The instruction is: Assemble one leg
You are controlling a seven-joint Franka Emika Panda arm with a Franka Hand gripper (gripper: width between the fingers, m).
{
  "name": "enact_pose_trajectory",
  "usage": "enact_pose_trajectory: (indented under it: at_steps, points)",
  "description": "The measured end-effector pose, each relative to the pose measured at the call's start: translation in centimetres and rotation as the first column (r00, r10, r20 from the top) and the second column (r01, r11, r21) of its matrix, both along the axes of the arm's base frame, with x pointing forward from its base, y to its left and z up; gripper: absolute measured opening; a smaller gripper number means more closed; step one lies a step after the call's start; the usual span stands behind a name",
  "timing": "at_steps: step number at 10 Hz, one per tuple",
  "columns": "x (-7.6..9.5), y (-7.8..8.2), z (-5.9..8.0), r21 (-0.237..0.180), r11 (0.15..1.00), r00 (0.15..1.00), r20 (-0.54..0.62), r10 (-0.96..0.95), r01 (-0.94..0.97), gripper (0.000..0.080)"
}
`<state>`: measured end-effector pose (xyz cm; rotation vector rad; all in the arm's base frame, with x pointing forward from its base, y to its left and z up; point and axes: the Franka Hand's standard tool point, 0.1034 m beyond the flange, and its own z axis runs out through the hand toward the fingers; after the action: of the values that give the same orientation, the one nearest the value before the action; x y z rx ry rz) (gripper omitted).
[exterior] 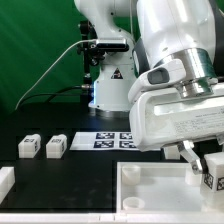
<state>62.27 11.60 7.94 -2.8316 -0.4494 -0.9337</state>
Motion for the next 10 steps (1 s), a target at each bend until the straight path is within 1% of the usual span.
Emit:
enact_pose_trajectory:
  at_steps: [1,2,3,4,5,6,10]
  points:
    - [-0.12,0.03,-0.2,-0.001,1.0,1.0,-0.011,0.002,-0.002,0.0294]
    - [-0.22,0.06,-0.34,-0.001,1.0,1.0,-0.019,0.004,-0.004,0.0381]
    - [-0.22,0.06,-0.35,-0.001,1.0,1.0,-0.019,0.004,-0.004,0.0559]
    - [-0.23,0.06,-0.37,-0.001,1.0,1.0,-0.019,0.004,-0.004,0.0624]
    - [-0.24,0.06,-0.39,-0.001,1.0,1.0,-0.02,0.004,-0.004,0.0624]
    - [-0.25,0.06,-0.39,-0.001,1.0,1.0,-0.02,0.004,-0.004,0.0644]
    - [-0.26,0.06,-0.42,-0.001,1.0,1.0,-0.02,0.004,-0.004,0.0649]
